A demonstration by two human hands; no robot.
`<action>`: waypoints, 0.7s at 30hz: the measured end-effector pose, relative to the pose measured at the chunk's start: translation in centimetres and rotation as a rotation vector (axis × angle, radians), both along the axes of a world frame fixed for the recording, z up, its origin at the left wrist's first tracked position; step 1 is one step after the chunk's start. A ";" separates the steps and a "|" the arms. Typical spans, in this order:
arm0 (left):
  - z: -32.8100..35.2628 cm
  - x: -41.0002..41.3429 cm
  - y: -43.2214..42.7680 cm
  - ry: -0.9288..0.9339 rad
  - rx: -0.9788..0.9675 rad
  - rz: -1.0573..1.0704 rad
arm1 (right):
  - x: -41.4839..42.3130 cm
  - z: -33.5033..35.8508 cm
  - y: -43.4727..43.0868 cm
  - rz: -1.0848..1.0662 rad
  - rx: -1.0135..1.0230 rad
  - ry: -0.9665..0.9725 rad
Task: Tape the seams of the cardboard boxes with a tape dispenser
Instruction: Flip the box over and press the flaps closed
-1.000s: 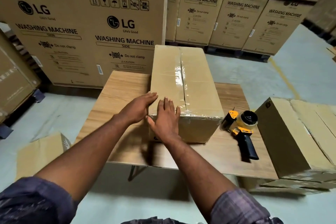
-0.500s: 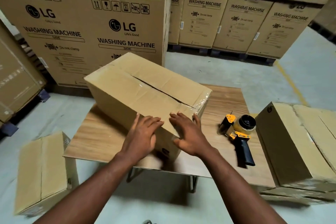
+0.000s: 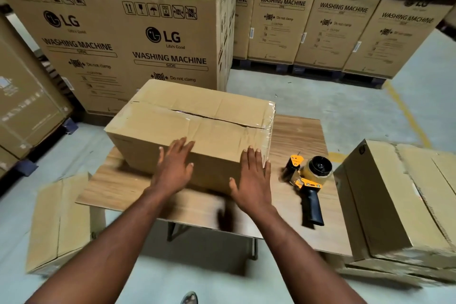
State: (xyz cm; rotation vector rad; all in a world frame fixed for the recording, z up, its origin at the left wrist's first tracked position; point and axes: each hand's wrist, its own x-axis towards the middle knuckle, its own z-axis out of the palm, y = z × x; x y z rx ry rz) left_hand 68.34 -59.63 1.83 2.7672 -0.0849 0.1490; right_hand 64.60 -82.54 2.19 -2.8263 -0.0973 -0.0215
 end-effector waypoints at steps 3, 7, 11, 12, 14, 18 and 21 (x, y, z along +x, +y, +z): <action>0.5 0.8 2.6 0.059 0.073 0.099 | 0.6 -0.2 -1.2 0.053 -0.009 0.002; 1.0 0.9 1.1 0.104 0.163 0.113 | 3.8 -0.8 -3.7 0.112 -0.084 -0.008; 1.5 0.8 -3.1 0.136 0.156 0.065 | 10.2 0.4 -7.7 0.031 -0.250 0.079; 1.5 0.8 -3.3 0.126 0.147 0.041 | 11.2 1.0 -7.5 -0.005 -0.270 0.107; 1.4 1.0 -2.5 0.111 0.101 0.005 | 11.4 1.9 -5.2 -0.034 -0.244 0.157; 1.2 1.1 4.1 0.143 0.104 0.150 | 7.3 0.7 0.9 0.012 -0.050 0.182; 0.6 -0.2 9.1 0.129 0.174 0.250 | 6.2 -0.7 2.1 0.011 0.036 0.123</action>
